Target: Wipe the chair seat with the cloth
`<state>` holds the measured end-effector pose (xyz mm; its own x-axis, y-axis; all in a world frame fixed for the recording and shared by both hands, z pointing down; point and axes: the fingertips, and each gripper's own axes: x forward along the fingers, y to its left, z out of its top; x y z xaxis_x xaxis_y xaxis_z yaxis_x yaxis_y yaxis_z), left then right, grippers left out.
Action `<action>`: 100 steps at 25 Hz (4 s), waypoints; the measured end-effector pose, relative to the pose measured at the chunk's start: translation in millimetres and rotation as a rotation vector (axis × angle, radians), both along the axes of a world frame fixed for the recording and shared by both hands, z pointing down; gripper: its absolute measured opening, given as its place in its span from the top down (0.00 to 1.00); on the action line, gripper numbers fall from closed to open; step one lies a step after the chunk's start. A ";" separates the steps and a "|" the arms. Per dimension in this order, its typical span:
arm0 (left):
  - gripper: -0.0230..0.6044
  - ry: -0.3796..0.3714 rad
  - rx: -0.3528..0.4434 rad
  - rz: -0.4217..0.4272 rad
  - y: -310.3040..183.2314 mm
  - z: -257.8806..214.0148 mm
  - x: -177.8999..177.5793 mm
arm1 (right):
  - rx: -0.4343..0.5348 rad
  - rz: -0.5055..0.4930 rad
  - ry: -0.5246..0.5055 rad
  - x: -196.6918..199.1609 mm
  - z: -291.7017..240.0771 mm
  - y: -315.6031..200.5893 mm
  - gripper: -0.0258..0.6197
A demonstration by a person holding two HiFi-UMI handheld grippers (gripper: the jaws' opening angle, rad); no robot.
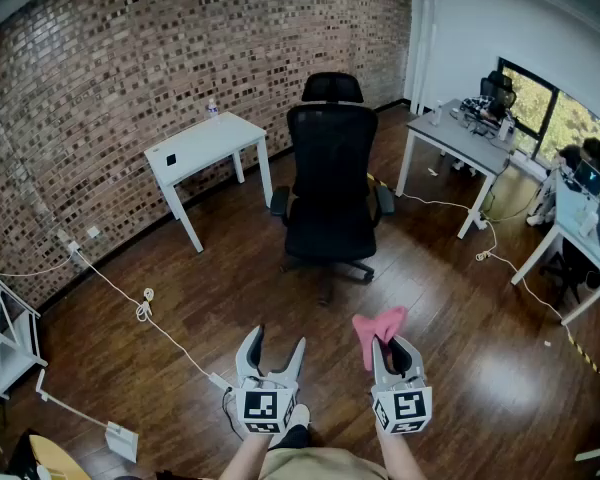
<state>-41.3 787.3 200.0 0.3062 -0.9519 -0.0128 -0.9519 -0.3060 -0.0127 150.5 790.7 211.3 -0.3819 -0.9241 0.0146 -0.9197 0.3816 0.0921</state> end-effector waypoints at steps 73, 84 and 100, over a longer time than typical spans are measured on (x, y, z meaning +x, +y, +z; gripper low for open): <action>0.59 -0.030 -0.137 0.275 -803.6 105.5 -100.8 | -0.470 0.109 -0.270 -101.8 163.2 -747.8 0.83; 0.58 -0.111 -0.300 0.167 -913.1 239.4 -97.7 | -0.848 -0.103 -0.450 -101.5 367.5 -901.5 0.83; 0.63 -0.108 -0.430 0.157 -976.8 330.2 -130.3 | -1.060 -0.240 -0.473 -280.6 613.3 -1027.4 0.83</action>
<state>-171.6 -189.5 530.3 0.4250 -0.8057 0.4126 -0.8938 -0.4457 0.0503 -130.2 -236.7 824.5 -0.7169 -0.4400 0.5408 -0.6721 0.2297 -0.7039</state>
